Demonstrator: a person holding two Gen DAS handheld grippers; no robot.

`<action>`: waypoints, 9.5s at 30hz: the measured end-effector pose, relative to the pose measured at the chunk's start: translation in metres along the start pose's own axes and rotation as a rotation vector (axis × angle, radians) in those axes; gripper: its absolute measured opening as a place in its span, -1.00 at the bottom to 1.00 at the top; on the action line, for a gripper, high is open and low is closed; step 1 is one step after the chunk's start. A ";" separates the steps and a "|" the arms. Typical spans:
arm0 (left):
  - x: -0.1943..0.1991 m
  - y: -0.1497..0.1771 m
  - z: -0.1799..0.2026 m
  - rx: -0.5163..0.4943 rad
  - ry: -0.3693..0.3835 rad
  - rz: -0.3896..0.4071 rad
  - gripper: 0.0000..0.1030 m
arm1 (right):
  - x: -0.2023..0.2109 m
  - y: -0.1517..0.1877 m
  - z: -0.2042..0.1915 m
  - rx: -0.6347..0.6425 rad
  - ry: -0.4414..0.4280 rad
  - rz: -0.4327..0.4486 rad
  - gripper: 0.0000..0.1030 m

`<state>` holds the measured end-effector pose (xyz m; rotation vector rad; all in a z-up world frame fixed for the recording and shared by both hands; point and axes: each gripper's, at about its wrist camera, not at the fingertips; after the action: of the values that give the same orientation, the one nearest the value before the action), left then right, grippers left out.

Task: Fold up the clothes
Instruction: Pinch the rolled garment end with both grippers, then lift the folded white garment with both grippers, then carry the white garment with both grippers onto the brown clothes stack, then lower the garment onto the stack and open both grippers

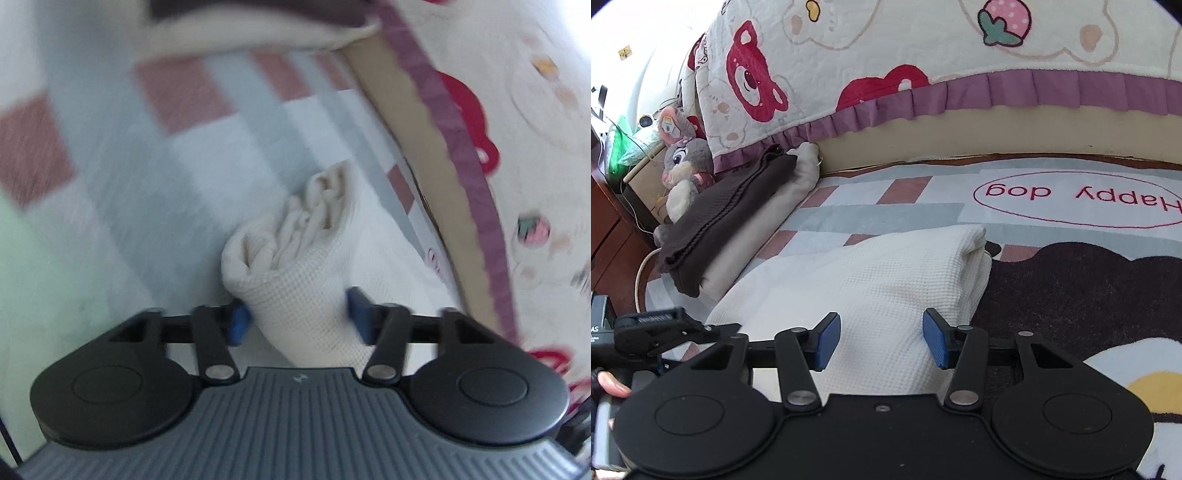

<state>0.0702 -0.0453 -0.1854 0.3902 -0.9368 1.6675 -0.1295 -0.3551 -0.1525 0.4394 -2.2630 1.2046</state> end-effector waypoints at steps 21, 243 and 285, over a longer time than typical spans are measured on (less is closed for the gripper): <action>0.005 -0.006 0.007 -0.058 -0.032 -0.006 -0.19 | 0.025 0.105 0.039 -1.207 -0.247 -0.019 0.40; 0.089 -0.172 -0.073 -0.115 0.118 0.397 -0.53 | -0.308 -0.210 -0.253 0.047 -0.202 -0.119 0.30; 0.073 -0.191 -0.074 -0.224 -0.251 0.529 -0.11 | -0.348 -0.205 -0.294 0.432 -0.127 0.086 -0.93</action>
<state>0.2393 0.0690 -0.1104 0.2098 -1.4955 1.9848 0.3447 -0.2101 -0.0881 0.5970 -2.1358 1.7637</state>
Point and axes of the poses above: each gripper's, at about its wrist camera, not at the fingertips, and x roughly against the way its jaws point, z to its right, y to its underside
